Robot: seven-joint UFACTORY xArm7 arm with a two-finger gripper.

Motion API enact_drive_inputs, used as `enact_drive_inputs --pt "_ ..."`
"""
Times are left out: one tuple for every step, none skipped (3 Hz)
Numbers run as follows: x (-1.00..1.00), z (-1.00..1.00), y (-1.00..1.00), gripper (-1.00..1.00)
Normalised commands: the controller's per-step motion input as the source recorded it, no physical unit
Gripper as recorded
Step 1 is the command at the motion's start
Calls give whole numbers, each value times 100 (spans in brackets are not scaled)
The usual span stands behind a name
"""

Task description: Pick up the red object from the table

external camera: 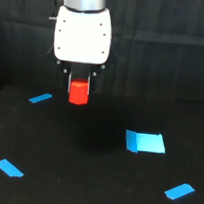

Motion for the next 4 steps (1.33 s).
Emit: enact_drive_inputs --pt "11 24 -3 -96" --pt "0 11 -13 -100" --pt "7 7 2 -100" --pt "5 -4 -12 -100"
